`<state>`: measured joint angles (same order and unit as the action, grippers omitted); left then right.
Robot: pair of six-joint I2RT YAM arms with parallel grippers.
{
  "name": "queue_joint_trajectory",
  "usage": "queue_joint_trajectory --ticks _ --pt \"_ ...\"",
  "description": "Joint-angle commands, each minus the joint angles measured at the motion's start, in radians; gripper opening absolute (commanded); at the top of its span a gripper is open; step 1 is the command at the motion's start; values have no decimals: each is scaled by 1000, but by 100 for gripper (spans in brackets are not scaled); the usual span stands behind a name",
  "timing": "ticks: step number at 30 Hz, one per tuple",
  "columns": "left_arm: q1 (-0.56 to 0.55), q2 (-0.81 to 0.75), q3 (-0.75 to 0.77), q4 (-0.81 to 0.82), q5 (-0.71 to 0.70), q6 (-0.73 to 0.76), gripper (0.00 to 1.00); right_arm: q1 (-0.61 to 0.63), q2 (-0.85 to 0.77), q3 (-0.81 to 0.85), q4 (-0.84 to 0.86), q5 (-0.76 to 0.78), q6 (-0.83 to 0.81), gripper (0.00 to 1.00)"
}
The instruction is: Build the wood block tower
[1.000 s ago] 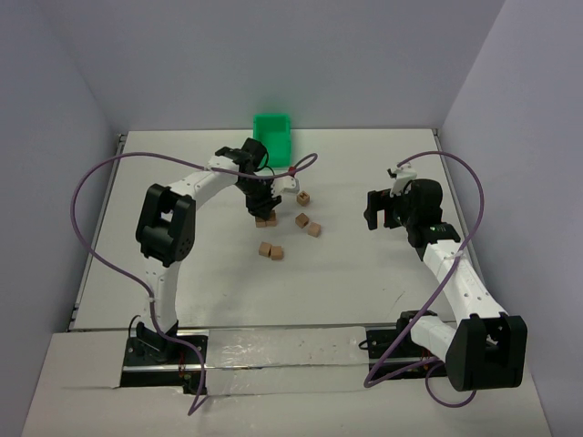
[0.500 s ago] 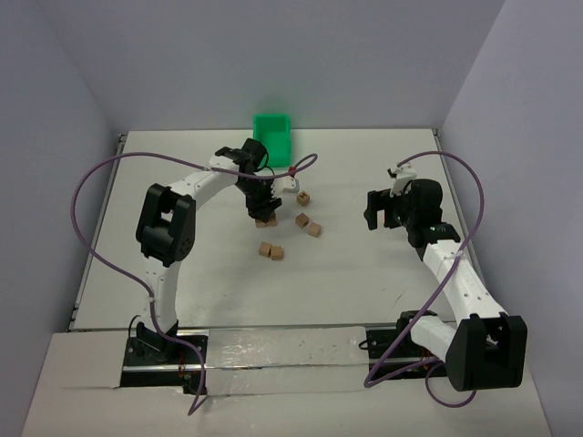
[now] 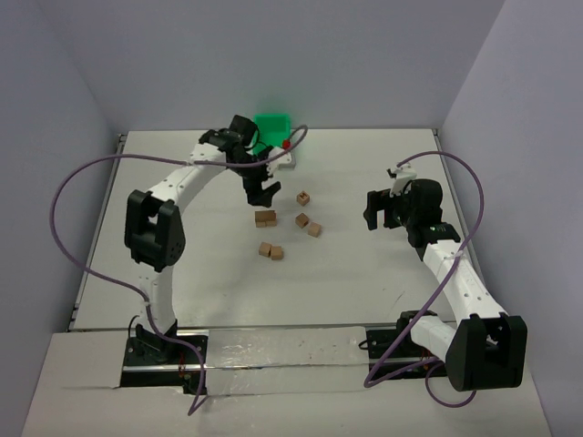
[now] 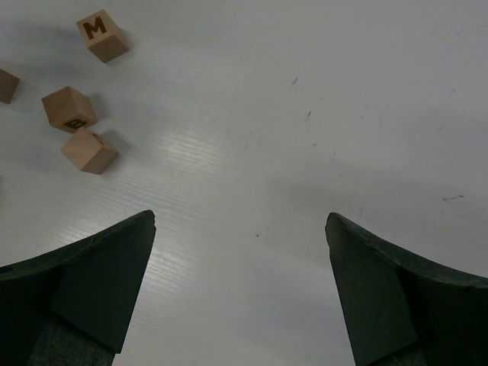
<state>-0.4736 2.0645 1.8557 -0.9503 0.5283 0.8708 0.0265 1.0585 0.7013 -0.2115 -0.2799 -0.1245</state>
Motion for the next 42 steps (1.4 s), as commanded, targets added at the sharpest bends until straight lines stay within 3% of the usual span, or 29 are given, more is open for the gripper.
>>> queue_joint_trajectory --ticks 1,7,12,17,20,29,42 --pt "97 -230 42 21 153 -108 99 10 -33 43 1 -51 -20 100" --pt "212 -429 -247 150 249 -228 99 81 -16 71 -51 -85 -76 100" --pt "289 -555 -433 140 318 -211 98 214 103 163 -144 -98 -166 90" --pt "355 -617 -546 95 380 -157 96 314 276 277 -212 -124 -219 67" --pt "372 -631 -594 99 402 -144 96 351 372 321 -214 -124 -241 59" --pt "379 -610 -628 91 433 -92 96 432 572 422 -231 -87 -309 55" --pt "377 -637 -682 92 423 -39 98 478 735 543 -244 -35 -398 58"
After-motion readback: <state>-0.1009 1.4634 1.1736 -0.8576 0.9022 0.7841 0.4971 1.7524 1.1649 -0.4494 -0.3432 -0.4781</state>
